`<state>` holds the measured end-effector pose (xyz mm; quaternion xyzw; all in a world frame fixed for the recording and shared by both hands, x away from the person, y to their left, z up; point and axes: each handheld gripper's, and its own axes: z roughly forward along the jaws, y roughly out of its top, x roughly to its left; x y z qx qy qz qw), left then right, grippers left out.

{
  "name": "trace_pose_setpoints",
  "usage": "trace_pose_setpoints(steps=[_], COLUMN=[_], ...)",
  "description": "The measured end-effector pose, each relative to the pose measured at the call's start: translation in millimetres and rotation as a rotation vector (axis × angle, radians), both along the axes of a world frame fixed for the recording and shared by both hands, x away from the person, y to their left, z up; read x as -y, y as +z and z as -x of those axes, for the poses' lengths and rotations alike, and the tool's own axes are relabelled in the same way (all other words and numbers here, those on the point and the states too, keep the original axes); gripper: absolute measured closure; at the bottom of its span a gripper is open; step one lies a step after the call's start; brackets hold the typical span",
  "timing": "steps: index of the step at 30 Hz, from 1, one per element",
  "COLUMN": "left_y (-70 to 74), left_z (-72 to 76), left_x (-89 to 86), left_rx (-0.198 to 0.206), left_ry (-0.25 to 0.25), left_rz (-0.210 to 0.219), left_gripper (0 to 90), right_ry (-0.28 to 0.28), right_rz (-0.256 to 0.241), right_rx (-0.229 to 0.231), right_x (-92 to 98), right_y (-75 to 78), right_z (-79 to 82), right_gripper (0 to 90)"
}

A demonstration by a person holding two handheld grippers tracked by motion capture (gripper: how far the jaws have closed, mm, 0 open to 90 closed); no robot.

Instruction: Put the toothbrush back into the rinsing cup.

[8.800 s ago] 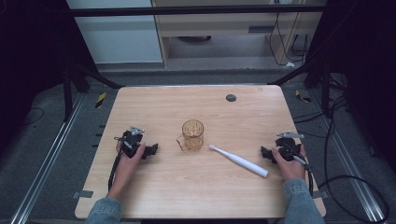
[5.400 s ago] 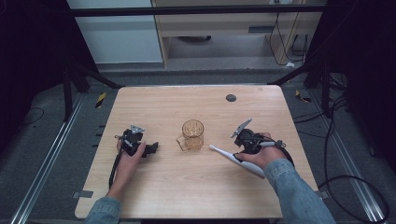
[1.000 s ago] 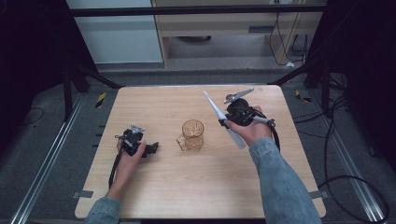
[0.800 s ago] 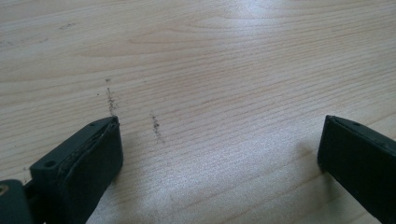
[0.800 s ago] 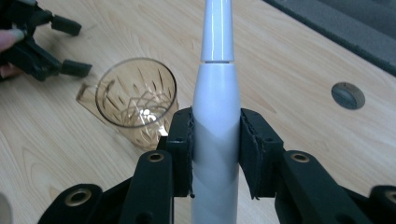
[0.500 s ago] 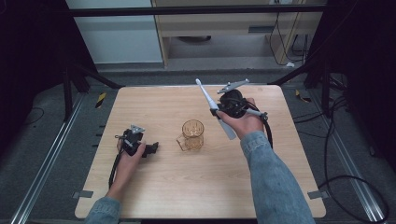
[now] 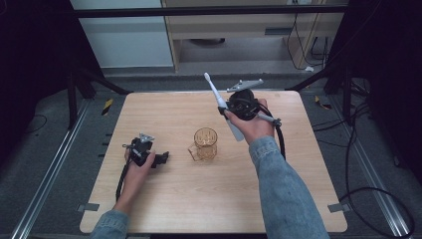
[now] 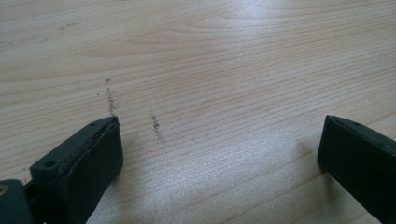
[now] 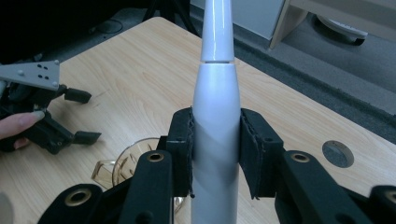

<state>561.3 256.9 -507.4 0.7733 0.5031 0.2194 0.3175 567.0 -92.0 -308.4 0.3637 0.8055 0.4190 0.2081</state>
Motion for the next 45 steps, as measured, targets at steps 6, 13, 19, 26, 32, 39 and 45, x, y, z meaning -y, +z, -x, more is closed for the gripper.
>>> trace_pose_setpoints(steps=[6, 13, 19, 26, 32, 39, 45], left_y=[0.0, 0.0, 0.0, 0.0, 0.0, 0.0, 0.0], left_z=[-0.1, 0.0, 0.0, 0.0, 0.0, 0.0, 0.0], left_x=[0.0, 0.0, 0.0, 0.0, -0.1, -0.1, -0.1], left_rx=[0.000, 0.000, 0.000, 0.001, -0.001, 0.000, -0.001], left_ry=[0.000, 0.000, 0.000, 0.000, -0.001, -0.001, -0.001], left_rz=[0.000, 0.000, 0.001, 0.001, 0.000, 0.000, 0.000], left_gripper=[0.0, 0.0, 0.0, 0.0, 0.0, 0.0, 0.0], right_ry=[-0.001, -0.012, -0.032, -0.024, -0.025, -0.014, -0.006], right_rz=[-0.020, -0.041, -0.098, -0.114, -0.130, -0.136, -0.147], right_rx=[0.034, 0.056, 0.070, 0.085, 0.093, 0.105, 0.106], right_x=[-9.2, -17.5, -23.7, -35.7, -41.0, -48.4, -52.8], right_y=[8.3, 11.0, 6.6, 0.2, -4.1, -9.3, -15.9], right_z=[-2.7, -8.2, -12.7, -16.2, -18.4, -17.9, -17.5], right_gripper=[66.8, 66.8, 66.8, 66.8, 66.8, 66.8, 66.8])
